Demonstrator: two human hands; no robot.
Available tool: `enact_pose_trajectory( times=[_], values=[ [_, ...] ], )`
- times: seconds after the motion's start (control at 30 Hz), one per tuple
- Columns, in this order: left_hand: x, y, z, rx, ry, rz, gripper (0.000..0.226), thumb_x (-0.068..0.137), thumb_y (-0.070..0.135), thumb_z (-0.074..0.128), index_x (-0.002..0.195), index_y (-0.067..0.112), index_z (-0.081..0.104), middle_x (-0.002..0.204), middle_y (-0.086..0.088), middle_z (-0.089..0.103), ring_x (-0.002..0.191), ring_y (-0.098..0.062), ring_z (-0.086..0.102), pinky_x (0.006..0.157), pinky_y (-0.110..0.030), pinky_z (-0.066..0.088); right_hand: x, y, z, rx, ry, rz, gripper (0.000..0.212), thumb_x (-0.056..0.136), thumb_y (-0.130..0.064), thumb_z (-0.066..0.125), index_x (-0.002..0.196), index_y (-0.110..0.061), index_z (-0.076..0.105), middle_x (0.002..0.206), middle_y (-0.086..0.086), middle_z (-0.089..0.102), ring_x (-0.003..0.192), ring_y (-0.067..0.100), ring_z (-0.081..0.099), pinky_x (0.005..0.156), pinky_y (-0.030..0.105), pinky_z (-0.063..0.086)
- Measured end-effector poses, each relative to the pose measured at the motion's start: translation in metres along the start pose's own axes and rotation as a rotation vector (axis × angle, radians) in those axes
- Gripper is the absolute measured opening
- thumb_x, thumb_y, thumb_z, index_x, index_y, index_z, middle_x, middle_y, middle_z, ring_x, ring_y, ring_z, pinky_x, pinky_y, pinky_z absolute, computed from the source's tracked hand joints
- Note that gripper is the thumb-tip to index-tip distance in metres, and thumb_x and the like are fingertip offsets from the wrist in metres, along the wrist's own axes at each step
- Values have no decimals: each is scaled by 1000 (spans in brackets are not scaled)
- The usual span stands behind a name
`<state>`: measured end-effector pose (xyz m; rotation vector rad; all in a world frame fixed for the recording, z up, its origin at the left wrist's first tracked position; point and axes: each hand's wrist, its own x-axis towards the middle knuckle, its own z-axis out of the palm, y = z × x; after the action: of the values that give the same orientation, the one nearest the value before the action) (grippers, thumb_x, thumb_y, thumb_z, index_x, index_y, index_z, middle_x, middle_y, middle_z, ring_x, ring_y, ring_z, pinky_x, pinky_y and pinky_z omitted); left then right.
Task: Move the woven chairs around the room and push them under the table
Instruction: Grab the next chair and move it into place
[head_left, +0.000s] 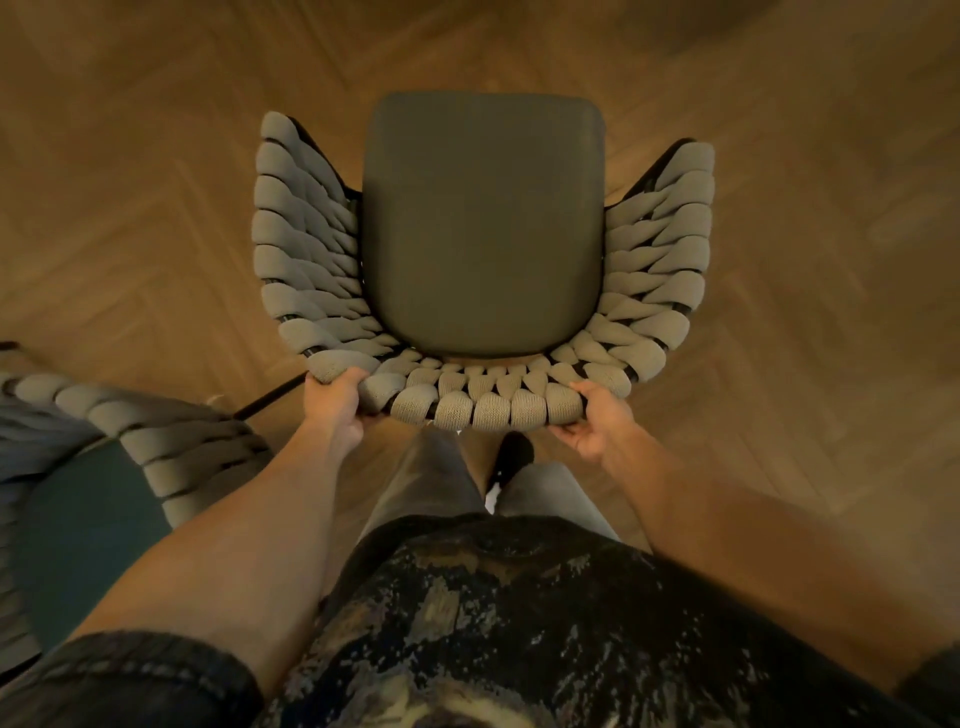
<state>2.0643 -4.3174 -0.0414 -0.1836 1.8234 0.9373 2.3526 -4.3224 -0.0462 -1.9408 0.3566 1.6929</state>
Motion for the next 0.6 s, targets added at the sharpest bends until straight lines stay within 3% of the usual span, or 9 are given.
enact_pose_trajectory(
  times=[0.17, 0.3, 0.47, 0.6],
  values=[
    [33, 66, 35, 22, -30, -23, 41, 94, 3, 62, 123, 25, 45, 106, -4, 57, 103, -31, 60, 65, -51, 56, 4, -48, 56, 10, 13, -5, 45, 99, -13, 64, 141, -13, 48, 115, 19, 65, 116, 38, 64, 69, 50, 56],
    [60, 120, 63, 49, -46, -10, 45, 92, 2, 63, 128, 25, 47, 113, -6, 59, 97, -29, 63, 62, -50, 57, 11, -85, 102, 11, 20, -7, 43, 100, -14, 62, 140, -11, 48, 103, 18, 64, 118, 39, 63, 88, 52, 55],
    [93, 186, 102, 92, -59, -12, 47, 93, 3, 63, 133, 21, 47, 118, -10, 60, 92, -27, 63, 62, -51, 57, 15, -129, 158, 37, 15, -12, 38, 101, -14, 61, 136, -9, 49, 105, 19, 64, 117, 40, 63, 82, 51, 55],
    [112, 230, 136, 105, -72, -8, 49, 93, 3, 63, 134, 24, 45, 111, -6, 58, 95, -29, 62, 62, -52, 57, 20, -172, 195, 53, 17, -14, 39, 100, -13, 63, 136, -10, 51, 124, 21, 65, 114, 39, 65, 80, 53, 57]
  ],
)
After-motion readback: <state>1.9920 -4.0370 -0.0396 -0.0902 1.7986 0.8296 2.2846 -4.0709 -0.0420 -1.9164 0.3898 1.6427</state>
